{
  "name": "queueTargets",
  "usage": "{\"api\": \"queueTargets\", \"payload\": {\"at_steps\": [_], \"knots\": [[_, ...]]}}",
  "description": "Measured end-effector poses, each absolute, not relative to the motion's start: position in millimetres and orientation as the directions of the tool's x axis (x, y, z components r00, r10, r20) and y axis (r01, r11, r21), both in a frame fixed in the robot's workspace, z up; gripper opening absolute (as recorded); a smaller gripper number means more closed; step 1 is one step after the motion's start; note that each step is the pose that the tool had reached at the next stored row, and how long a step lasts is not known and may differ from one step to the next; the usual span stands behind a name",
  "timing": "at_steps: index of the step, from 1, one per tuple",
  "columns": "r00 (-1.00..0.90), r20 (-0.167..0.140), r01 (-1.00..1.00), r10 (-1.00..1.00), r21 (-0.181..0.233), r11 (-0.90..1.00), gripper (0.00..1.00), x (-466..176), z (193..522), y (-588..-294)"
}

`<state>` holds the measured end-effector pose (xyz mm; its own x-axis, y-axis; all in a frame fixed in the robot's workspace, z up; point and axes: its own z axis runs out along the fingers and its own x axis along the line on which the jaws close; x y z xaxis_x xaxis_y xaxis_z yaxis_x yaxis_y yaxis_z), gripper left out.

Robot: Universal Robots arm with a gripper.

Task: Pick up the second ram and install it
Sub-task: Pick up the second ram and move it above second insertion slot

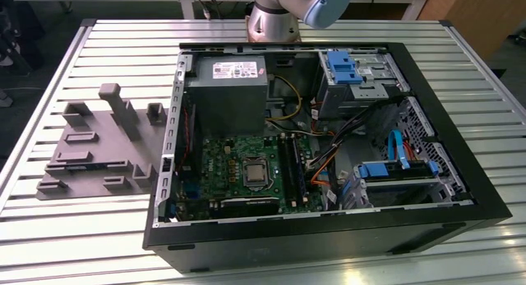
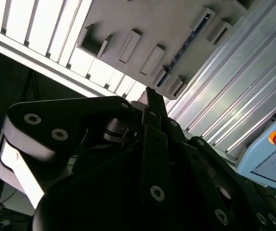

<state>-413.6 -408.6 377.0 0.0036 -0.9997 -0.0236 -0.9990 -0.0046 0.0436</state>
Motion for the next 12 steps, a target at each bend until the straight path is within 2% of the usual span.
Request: {"api": "queueTargets", "payload": {"at_steps": [12], "knots": [[0.07, -0.024, -0.997, -0.997, 0.044, -0.071, 0.11, -414.2, 377.0, -408.6]]}}
